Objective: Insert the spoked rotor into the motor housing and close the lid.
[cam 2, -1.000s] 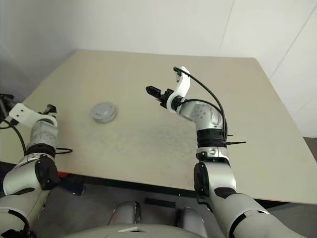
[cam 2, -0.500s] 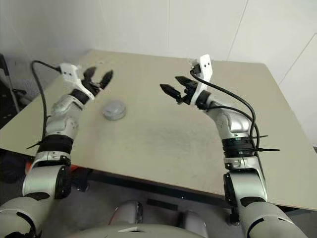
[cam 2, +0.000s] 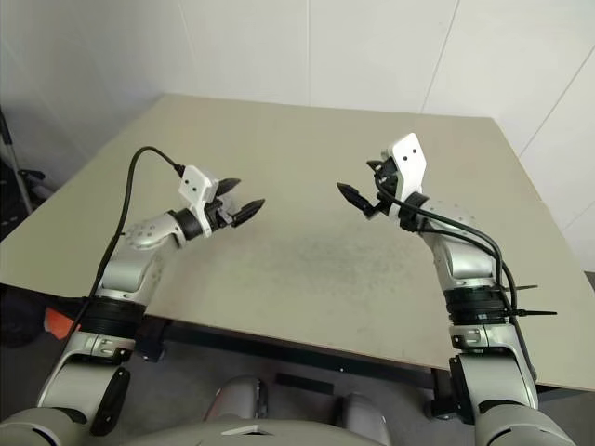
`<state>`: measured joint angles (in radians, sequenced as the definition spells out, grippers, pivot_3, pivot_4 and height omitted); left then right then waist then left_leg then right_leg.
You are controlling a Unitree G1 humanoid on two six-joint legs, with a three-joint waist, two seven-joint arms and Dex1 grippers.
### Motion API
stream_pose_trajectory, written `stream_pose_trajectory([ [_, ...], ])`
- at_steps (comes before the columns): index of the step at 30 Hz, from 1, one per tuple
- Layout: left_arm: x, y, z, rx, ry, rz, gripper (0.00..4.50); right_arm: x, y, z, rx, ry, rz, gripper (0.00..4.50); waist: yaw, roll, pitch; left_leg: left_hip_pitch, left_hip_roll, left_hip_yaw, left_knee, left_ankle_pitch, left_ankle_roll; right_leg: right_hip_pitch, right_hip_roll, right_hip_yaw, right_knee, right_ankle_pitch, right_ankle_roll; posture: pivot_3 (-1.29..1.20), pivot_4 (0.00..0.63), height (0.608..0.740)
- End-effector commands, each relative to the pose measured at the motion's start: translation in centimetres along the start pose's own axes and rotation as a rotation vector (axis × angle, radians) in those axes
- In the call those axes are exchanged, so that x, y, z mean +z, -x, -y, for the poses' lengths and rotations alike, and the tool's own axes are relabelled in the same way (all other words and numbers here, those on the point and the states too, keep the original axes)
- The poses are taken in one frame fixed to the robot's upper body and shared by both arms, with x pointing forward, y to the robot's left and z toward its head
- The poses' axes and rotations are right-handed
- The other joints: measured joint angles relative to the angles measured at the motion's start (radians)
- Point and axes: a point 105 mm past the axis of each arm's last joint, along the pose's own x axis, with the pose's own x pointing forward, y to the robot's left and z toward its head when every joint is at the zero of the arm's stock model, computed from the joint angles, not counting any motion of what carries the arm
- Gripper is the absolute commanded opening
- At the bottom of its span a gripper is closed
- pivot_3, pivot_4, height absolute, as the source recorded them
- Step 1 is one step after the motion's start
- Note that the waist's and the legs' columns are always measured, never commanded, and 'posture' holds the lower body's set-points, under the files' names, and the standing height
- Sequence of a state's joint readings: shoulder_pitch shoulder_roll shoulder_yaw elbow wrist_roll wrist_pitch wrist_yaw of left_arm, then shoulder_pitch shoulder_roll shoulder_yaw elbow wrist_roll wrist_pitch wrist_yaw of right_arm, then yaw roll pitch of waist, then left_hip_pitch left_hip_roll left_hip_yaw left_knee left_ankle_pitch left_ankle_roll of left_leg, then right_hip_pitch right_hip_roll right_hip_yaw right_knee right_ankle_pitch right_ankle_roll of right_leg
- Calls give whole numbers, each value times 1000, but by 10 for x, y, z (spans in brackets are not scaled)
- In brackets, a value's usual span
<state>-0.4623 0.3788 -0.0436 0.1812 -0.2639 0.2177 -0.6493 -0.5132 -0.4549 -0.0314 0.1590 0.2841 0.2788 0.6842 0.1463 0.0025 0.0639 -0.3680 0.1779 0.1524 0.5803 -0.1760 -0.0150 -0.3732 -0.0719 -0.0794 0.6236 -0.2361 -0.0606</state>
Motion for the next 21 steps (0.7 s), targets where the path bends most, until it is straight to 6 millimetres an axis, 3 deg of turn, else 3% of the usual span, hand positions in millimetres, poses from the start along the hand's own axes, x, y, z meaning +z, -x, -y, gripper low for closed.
stream_pose_trajectory([
  [1,16,-3,7,-17,-36,42,4240,21,-1,-7,5,16,97,4500,-1,0,0,0,0,0,0,0,1,0,0,0,0,0,0,0,0,740],
  [6,19,-8,14,-28,-25,44,4240,9,-4,-7,-20,43,56,4500,-1,0,0,0,0,0,1,0,3,1,0,0,0,0,0,0,0,740],
  [15,17,-15,25,-31,1,48,4240,11,-8,-9,-35,29,73,4500,-3,0,0,-1,0,0,1,0,3,1,0,0,0,0,0,0,0,740],
  [21,19,-14,21,-24,-2,52,4240,10,-8,-9,-35,28,74,4500,-4,0,0,0,-1,0,1,0,4,1,0,0,0,0,0,0,0,740],
])
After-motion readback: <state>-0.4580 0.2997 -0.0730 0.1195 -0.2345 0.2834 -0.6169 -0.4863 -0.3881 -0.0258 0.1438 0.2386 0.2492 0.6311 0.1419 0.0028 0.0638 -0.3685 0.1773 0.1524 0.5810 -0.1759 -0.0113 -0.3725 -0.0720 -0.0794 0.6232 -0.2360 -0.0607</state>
